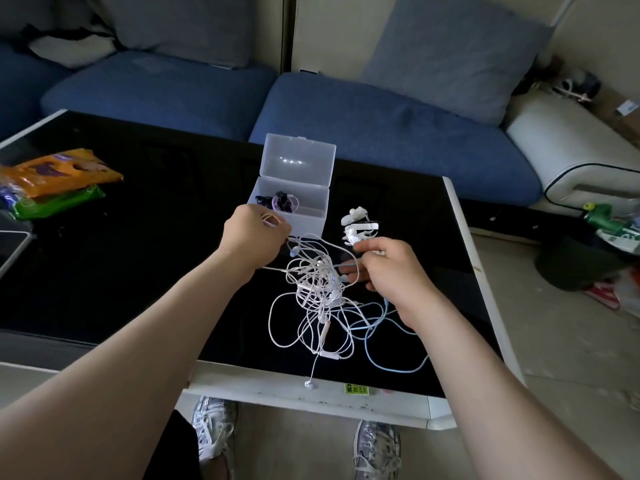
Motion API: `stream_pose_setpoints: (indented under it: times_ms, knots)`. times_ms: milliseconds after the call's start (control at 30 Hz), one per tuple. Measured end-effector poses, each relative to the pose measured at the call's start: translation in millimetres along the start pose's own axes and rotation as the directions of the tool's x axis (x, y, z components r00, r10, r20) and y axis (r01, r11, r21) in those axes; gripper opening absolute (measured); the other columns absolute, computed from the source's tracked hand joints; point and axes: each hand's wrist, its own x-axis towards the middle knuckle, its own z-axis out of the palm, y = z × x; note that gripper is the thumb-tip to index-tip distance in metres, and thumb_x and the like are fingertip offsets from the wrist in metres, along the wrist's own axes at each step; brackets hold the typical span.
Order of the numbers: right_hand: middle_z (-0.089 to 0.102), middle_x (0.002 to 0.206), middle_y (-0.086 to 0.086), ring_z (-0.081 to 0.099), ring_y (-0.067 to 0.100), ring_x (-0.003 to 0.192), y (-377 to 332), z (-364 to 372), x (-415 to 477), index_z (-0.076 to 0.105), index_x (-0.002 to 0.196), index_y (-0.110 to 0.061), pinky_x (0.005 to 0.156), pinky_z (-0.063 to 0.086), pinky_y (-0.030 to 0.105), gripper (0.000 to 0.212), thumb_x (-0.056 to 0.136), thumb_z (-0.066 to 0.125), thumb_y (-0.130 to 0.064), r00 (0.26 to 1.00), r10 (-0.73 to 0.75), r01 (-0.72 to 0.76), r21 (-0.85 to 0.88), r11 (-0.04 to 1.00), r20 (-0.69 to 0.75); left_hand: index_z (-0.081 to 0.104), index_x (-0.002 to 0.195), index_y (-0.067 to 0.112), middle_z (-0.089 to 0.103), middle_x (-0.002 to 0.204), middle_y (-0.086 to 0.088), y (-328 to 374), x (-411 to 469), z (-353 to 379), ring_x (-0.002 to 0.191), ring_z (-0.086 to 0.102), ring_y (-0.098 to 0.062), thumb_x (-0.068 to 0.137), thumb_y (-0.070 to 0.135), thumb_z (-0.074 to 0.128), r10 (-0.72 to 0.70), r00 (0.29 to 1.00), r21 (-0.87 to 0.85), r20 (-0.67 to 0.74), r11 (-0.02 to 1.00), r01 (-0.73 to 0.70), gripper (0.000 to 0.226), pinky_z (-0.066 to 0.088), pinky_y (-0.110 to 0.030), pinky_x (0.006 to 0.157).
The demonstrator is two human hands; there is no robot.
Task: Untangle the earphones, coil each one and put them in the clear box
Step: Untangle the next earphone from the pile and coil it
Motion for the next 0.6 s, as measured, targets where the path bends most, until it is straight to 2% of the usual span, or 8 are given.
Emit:
stream_pose_setpoints:
  times_ms: [100, 167, 267, 367, 500, 600]
  knots:
    - [0.081, 0.087, 0.001, 0.069, 0.0, 0.062, 1, -2, 0, 0.076, 0.105, -0.02, 0.058, 0.049, 0.013, 0.035, 0.098, 0.049, 0.001, 0.999, -0.049, 0.05, -0.103, 0.993, 0.01, 0.075, 0.095, 0.013, 0.074, 0.088, -0.005, 1, -3, 0, 0.082, 0.07, -0.026, 0.097, 0.021, 0.067, 0.106, 0.994, 0.131, -0.01, 0.986, -0.103, 0.012, 0.053, -0.031, 0.07]
    - [0.081, 0.084, -0.002, 0.066, 0.001, 0.061, 2, -2, 0, 0.077, 0.105, -0.023, 0.056, 0.046, 0.011, 0.036, 0.096, 0.053, 0.002, 0.997, -0.053, 0.06, -0.159, 0.985, 0.048, 0.072, 0.099, 0.012, 0.073, 0.092, -0.007, 1, -3, 0, 0.084, 0.07, -0.03, 0.098, 0.022, 0.062, 0.128, 0.992, 0.161, -0.005, 0.979, -0.125, 0.014, 0.059, -0.039, 0.076]
    - [0.081, 0.083, -0.006, 0.06, 0.0, 0.061, 4, 1, 1, 0.074, 0.108, -0.028, 0.062, 0.045, 0.02, 0.042, 0.096, 0.046, 0.002, 0.99, -0.066, 0.092, -0.226, 0.97, 0.123, 0.065, 0.103, 0.01, 0.071, 0.098, -0.009, 6, -5, 0, 0.087, 0.07, -0.032, 0.101, 0.023, 0.055, 0.133, 0.991, 0.171, 0.022, 0.976, -0.135, 0.017, 0.06, -0.048, 0.082]
    - [0.08, 0.079, -0.002, 0.043, 0.005, 0.044, 4, 7, 6, 0.074, 0.11, -0.031, 0.051, 0.036, 0.025, 0.046, 0.098, 0.041, -0.001, 0.99, -0.085, 0.113, -0.274, 0.955, 0.113, 0.062, 0.103, 0.011, 0.071, 0.102, -0.008, 10, -6, -1, 0.094, 0.07, -0.03, 0.1, 0.026, 0.053, 0.118, 0.991, 0.163, 0.062, 0.978, -0.126, 0.017, 0.06, -0.049, 0.085]
    - [0.062, 0.057, -0.008, 0.042, 0.003, 0.042, 5, 11, 12, 0.078, 0.11, -0.027, 0.046, 0.032, 0.019, 0.034, 0.106, 0.046, -0.016, 0.978, -0.151, 0.187, -0.282, 0.941, 0.142, 0.063, 0.099, 0.009, 0.075, 0.091, -0.004, 12, -7, -3, 0.091, 0.076, -0.028, 0.093, 0.024, 0.06, 0.06, 0.996, 0.024, 0.073, 0.998, -0.061, 0.017, 0.063, -0.049, 0.085]
    - [0.05, 0.056, -0.007, 0.036, 0.005, 0.046, 4, 14, 11, 0.078, 0.104, -0.026, 0.046, 0.031, 0.018, 0.016, 0.104, 0.063, -0.028, 0.958, -0.211, 0.257, -0.257, 0.931, 0.195, 0.066, 0.091, 0.015, 0.077, 0.085, 0.0, 12, -7, -2, 0.088, 0.077, -0.023, 0.094, 0.019, 0.065, 0.065, 0.994, -0.029, 0.083, 0.998, -0.063, 0.005, 0.062, -0.048, 0.085]
